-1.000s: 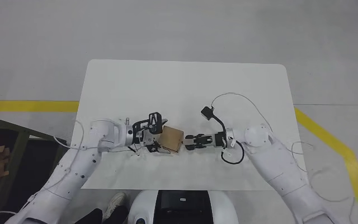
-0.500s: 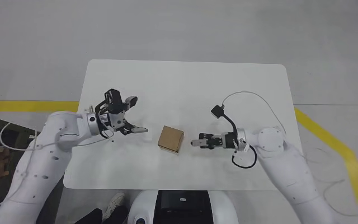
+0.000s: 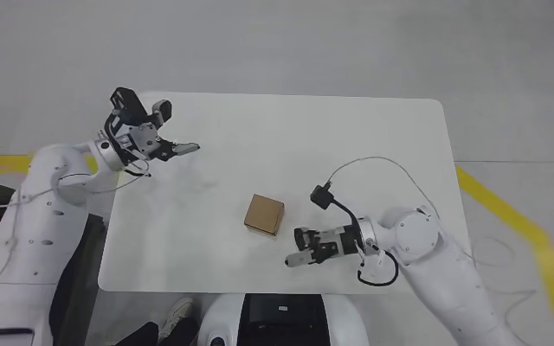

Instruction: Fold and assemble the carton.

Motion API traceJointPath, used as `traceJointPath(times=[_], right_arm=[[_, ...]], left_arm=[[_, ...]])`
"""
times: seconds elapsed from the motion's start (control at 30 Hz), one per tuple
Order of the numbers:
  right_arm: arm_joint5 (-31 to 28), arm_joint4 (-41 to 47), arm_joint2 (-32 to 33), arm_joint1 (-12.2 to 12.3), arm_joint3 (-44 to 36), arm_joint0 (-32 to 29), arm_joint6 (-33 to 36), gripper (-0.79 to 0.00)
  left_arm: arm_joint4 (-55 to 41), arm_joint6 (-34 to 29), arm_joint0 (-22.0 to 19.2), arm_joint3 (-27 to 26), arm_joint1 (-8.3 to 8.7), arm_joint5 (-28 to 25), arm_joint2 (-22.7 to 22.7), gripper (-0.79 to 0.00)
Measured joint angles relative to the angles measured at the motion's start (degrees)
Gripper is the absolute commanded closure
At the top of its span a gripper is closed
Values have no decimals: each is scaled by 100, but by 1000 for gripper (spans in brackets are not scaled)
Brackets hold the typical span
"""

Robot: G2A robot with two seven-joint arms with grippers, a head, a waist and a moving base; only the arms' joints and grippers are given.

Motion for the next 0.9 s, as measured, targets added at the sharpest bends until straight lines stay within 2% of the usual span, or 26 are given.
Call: traceJointPath(times=[0.2, 0.5, 0.77, 0.9], right_arm=[[-24, -104, -567, -99, 60, 228, -84, -785], [55, -250, -1444, -343, 547, 730, -526, -785], [356, -428, -1657, -460, 1064, 1049, -952, -785], [505, -900, -1570, -439, 1107, 1181, -1095, -785]], left_arm=[[-81, 201, -295, 268, -21, 10, -46, -785], [-91, 226, -305, 283, -22, 14, -54, -785], [-91, 226, -305, 284, -22, 13, -54, -785], [-91, 226, -305, 284, -22, 13, -54, -785]])
